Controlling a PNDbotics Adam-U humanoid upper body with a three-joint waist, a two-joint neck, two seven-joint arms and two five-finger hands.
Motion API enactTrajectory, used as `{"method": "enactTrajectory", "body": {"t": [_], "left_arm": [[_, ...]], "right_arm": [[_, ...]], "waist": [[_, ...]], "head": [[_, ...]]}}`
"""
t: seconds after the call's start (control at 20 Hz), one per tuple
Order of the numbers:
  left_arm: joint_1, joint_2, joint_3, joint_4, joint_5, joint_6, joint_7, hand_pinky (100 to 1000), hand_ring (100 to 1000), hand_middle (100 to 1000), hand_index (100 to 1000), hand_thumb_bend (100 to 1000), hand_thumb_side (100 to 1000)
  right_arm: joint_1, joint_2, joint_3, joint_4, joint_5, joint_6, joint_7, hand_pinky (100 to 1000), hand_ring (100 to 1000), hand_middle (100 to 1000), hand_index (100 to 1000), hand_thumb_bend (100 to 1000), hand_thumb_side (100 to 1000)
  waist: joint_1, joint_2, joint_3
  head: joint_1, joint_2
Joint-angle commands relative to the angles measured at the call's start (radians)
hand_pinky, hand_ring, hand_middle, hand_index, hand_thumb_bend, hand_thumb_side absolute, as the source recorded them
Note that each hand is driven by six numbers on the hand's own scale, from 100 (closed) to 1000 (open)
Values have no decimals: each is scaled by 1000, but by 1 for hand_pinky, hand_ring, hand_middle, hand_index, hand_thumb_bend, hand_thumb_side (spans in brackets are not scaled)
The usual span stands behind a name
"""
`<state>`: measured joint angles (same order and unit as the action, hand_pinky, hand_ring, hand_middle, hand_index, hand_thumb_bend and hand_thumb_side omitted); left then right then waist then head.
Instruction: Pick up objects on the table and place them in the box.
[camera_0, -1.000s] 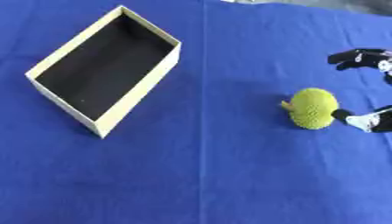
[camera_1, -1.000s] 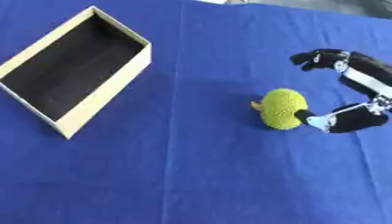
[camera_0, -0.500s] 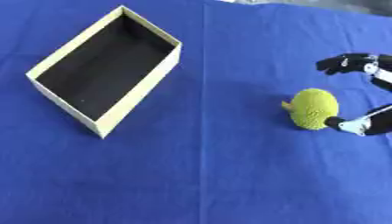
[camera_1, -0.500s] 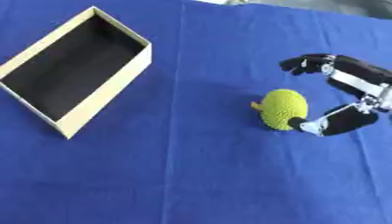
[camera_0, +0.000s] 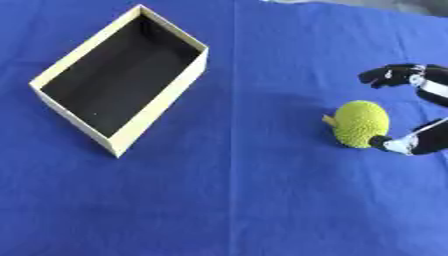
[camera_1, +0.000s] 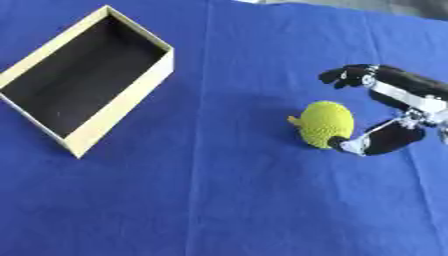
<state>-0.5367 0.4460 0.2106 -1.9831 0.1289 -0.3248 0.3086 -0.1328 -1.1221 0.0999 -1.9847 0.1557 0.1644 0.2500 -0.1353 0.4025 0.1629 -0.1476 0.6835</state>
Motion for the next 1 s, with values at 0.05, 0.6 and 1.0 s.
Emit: {"method": "enactTrajectory", "body": {"t": [0.05, 0.6, 1.0], "left_arm": [[-14, 15, -1, -17, 2, -1, -4, 660, 597, 511, 652, 100, 315], [-16, 11, -5, -17, 7, 1, -10, 660, 597, 511, 652, 100, 318], [-19, 6, -6, -17, 11, 0, -13, 660, 598, 511, 652, 100, 318]], "right_arm": [[-11, -24, -9, -15, 15, 25, -3, 910, 879, 876, 956, 443, 102], [-33, -14, 18, 27, 27, 68, 31, 910, 884, 882, 956, 458, 147], [-70, 7, 40, 133, 28, 66, 43, 908, 883, 881, 954, 456, 153]], "waist": [[7, -17, 0], [8, -16, 9], [7, -15, 20]], "head": [[-4, -12], [-10, -19], [-13, -25]]}}
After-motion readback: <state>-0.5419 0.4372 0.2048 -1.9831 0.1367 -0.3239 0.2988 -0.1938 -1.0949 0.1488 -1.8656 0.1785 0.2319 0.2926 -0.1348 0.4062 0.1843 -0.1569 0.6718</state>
